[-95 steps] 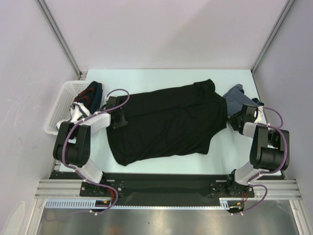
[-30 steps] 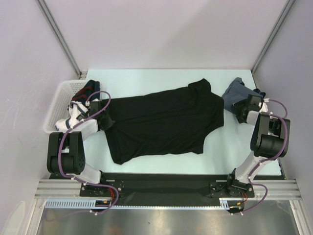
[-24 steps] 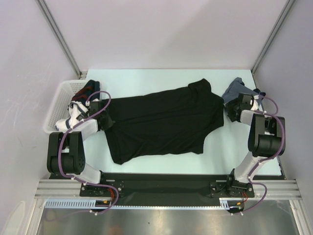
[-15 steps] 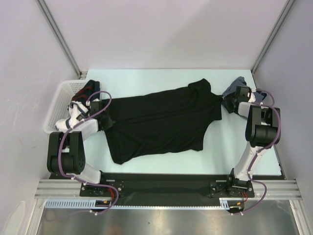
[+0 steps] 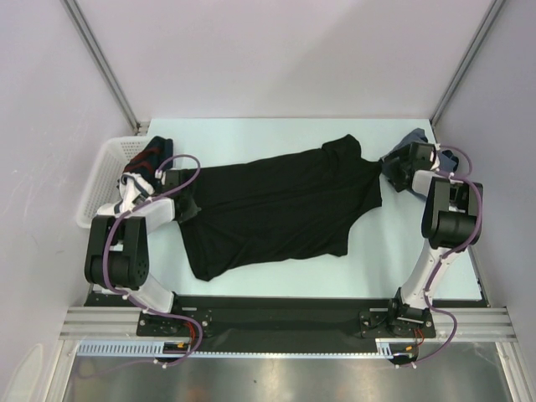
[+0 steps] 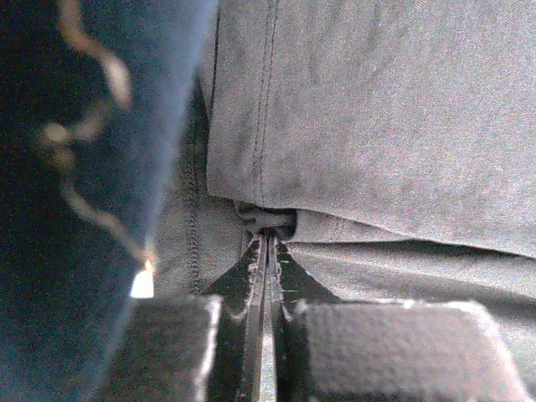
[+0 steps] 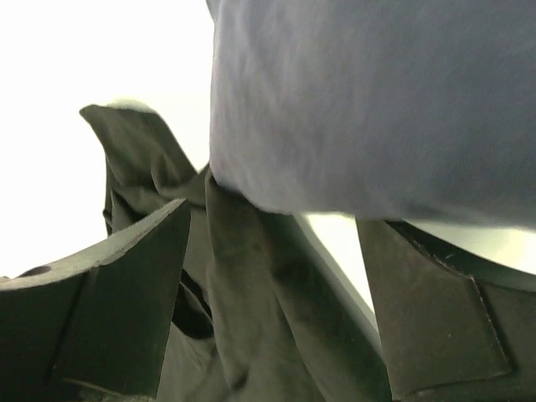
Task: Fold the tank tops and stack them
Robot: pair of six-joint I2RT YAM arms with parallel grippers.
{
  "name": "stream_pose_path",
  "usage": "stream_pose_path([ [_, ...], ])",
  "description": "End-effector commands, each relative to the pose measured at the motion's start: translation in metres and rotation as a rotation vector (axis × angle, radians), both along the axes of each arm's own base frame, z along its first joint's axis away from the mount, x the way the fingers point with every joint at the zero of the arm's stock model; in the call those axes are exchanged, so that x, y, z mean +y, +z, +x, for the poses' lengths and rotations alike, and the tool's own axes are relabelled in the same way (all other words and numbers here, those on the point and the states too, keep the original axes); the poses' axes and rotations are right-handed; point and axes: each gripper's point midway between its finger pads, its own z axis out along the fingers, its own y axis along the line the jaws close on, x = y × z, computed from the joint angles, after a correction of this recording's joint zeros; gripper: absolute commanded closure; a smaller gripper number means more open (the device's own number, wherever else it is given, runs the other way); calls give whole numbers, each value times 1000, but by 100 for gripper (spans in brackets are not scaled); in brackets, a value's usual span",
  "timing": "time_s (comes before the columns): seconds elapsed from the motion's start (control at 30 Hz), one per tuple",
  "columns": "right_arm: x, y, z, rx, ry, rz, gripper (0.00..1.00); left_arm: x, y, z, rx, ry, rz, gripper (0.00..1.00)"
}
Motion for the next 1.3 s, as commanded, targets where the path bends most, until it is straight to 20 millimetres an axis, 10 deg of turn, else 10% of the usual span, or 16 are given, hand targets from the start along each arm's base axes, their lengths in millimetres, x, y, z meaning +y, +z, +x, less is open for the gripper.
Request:
stream_pose_path([
  [0.0, 26, 38, -1, -87, 156, -37, 14, 2, 15, 4, -28, -12, 49, 92],
  [0.47, 62, -23, -34, 171, 246, -140, 19, -7, 6, 21, 16, -42, 66, 86],
  [0.63, 65, -30, -47, 204, 238, -148, 72, -12, -6, 41, 78, -57, 58, 87],
  [0.83, 34, -31, -99, 218, 110, -147, 100, -38, -7, 85, 96, -121, 14, 88],
  [1.03, 12, -5, -122, 162, 38, -175, 97, -76, -7, 106, 113, -194, 5, 89],
  [1.27, 17, 20, -108, 115, 120, -189, 55, -67, 16, 86, 76, -189, 67, 85],
])
